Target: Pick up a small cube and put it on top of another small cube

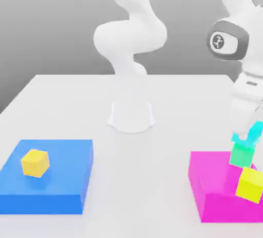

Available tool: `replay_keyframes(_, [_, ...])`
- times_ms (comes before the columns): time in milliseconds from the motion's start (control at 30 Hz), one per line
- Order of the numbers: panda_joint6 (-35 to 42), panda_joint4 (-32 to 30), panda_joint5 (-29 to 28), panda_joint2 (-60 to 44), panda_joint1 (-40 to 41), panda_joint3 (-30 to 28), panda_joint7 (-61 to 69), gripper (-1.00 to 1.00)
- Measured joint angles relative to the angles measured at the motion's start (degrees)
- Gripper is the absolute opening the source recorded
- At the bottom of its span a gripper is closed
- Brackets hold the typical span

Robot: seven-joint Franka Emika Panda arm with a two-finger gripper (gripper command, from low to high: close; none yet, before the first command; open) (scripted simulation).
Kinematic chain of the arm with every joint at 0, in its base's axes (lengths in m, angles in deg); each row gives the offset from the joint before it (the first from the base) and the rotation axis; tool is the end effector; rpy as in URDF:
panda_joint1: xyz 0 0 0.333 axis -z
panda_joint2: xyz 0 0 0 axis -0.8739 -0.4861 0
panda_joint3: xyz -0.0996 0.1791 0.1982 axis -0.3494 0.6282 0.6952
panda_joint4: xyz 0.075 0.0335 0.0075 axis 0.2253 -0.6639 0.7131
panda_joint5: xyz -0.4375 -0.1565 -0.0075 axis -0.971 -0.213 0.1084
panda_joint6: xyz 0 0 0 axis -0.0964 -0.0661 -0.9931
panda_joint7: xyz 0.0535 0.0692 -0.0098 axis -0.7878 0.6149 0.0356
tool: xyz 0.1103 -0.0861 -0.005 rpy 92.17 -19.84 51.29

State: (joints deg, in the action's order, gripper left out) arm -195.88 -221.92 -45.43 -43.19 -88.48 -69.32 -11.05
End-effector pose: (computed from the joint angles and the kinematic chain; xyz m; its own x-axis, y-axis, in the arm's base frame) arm 0.3663 0.3160 0.1513 0.9989 0.0465 -0.0010 0.0465 -0.9989 -0.0008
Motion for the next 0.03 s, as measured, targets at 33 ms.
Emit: replay_keyframes(33, [0.00, 0.00, 0.00, 0.00, 0.00, 0.00, 0.00, 1.00])
